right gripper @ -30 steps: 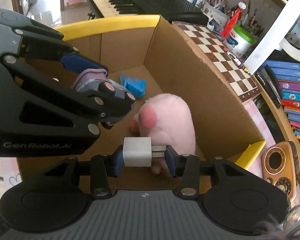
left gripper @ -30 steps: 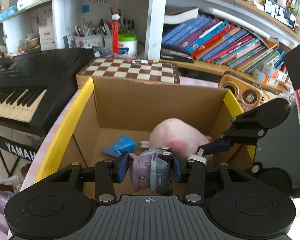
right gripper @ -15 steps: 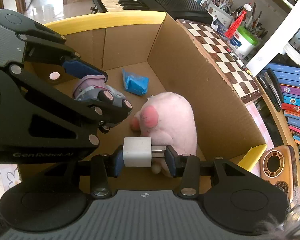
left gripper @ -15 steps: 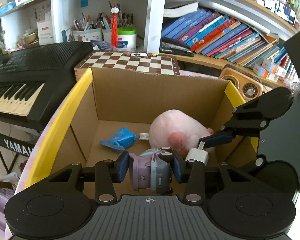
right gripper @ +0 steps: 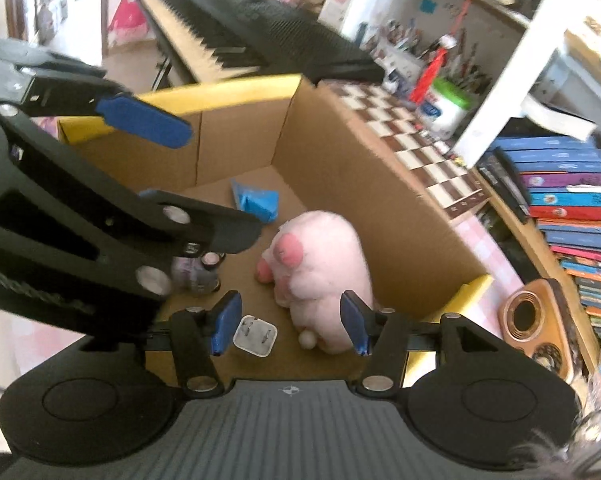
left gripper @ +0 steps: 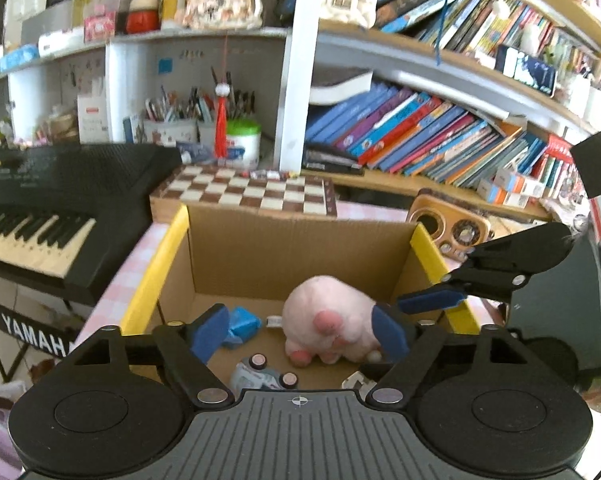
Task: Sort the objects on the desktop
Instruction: 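Open the left tool to drop the car while the right tool releases the plug into the box, then withdraw both open tools from the box toward the yellow tape roll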
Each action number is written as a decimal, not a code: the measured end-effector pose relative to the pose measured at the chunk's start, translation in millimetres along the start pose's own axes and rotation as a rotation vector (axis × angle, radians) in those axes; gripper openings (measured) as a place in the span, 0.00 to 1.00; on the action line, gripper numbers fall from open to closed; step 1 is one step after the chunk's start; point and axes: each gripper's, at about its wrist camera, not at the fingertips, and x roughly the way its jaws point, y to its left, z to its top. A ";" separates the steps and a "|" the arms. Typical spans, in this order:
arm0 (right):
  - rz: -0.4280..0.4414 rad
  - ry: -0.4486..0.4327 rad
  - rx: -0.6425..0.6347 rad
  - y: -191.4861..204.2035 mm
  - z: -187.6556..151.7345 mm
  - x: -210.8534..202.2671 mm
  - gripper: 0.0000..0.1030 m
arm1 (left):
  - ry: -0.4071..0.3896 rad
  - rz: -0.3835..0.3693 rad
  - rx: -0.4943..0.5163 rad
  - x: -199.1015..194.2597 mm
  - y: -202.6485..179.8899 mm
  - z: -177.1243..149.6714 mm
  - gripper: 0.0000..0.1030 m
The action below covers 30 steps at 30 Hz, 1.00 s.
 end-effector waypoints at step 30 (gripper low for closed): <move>-0.316 -0.295 0.617 24.4 -107.7 -155.5 0.60 | -0.142 -0.044 -0.032 -118.9 -7.6 -49.1 0.91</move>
